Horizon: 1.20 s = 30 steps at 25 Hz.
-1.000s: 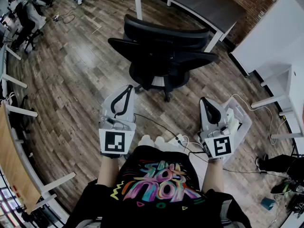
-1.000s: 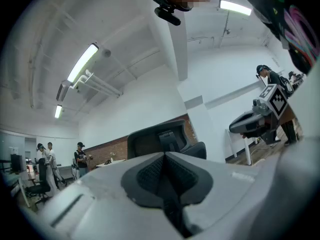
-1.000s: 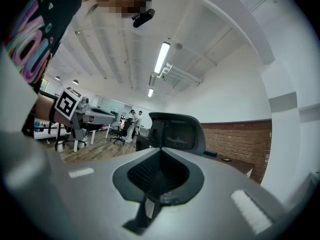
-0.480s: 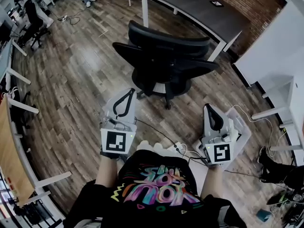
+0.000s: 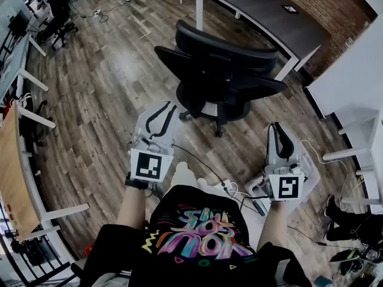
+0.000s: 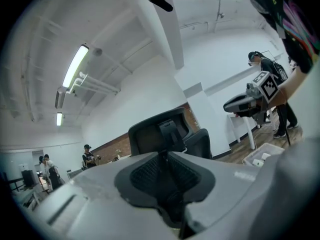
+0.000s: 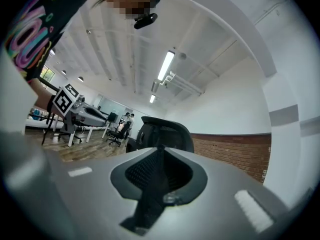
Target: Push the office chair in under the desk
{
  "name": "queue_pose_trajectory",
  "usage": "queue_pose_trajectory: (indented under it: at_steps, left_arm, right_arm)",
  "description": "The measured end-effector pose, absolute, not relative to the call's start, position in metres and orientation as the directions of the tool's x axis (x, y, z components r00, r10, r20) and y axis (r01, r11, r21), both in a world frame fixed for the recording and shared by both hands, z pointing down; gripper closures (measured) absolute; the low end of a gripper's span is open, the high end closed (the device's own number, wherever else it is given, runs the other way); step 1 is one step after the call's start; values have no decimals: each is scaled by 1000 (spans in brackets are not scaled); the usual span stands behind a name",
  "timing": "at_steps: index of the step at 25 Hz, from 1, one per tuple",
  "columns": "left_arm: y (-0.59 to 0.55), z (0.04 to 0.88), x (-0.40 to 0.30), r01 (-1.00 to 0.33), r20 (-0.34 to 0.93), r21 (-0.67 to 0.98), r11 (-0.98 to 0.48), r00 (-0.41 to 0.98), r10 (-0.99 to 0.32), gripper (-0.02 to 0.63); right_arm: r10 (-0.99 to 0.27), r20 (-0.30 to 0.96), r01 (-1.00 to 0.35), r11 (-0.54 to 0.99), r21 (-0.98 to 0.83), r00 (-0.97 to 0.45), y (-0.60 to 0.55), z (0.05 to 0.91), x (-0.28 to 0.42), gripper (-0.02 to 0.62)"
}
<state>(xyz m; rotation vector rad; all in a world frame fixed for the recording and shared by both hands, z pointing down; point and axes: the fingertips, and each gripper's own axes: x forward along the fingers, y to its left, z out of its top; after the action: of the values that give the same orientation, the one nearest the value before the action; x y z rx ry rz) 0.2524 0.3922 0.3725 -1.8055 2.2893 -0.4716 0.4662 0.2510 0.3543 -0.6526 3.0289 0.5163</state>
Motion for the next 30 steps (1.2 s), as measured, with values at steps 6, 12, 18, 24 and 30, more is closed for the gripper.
queue_pose_trajectory:
  at_steps: [6,12,18,24,30]
  left_arm:
    - [364,376,225,-885,82,-431,173,-229,-970,519]
    - [342,389,182,-859,122,-497,124,-210,-970,480]
    - [309,407,147,-824,171,-564,56,-182,-968,456]
    - [282,419,121,-783,209,-621,12,-180,-961,402]
    - [261,435,100,-715,278,-696,-75,-171,-945,330]
  right_arm:
    - [-401,17,-368,856,364,-916,211,364,451,489]
    - [-404,90,-329,839,434,-910,186,370,419,444]
    - [-416,170,-298,832,468,-893,159,385,395,390]
    - [-435,189,-282,800,529,-880,135,403,375,360]
    - [-460,218,-274,780,563,-860,117,411,362,356]
